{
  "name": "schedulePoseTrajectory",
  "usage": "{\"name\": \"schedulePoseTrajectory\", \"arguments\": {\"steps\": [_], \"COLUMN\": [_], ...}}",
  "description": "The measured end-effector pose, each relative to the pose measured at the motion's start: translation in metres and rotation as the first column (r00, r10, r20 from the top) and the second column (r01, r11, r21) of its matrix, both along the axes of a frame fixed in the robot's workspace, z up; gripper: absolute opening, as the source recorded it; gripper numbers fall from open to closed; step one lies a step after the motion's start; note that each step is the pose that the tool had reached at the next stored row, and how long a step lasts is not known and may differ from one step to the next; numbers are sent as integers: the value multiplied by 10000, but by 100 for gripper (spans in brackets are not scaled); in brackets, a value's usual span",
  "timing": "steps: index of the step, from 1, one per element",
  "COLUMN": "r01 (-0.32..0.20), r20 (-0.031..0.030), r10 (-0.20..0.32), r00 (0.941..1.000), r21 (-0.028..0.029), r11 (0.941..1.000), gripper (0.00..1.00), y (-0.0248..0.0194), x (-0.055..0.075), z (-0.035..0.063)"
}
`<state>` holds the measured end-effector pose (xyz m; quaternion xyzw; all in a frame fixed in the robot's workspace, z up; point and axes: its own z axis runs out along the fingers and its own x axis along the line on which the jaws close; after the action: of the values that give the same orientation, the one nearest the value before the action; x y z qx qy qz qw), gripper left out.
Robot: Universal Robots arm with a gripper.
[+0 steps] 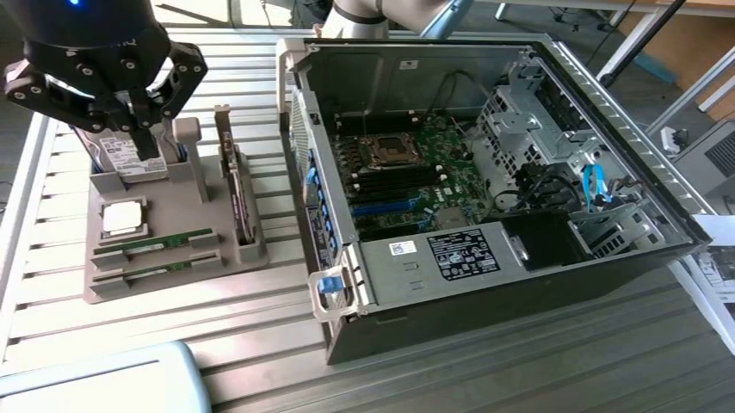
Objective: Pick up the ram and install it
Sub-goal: 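Pick up the ram and move it above insertion slot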
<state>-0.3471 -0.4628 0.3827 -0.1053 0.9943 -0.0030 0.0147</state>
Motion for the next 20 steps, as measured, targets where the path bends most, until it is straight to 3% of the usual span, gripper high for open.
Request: {"name": "schedulePoseTrajectory", "arguments": {"steps": [5,9,14,20], "r01": [-1012,-1744,-2638,-3677], "r20": [-1,-1,0,-1], "r10": [1012,1744,2638,3677], "r00": [9949,9847,9646,9299], "r21": [0,0,0,0], "r11": [9949,9847,9646,9299], "gripper": [11,11,11,11], "y": [0,0,0,0], "x": [0,0,0,0], "z": [-4,-7,-10,-14]}}
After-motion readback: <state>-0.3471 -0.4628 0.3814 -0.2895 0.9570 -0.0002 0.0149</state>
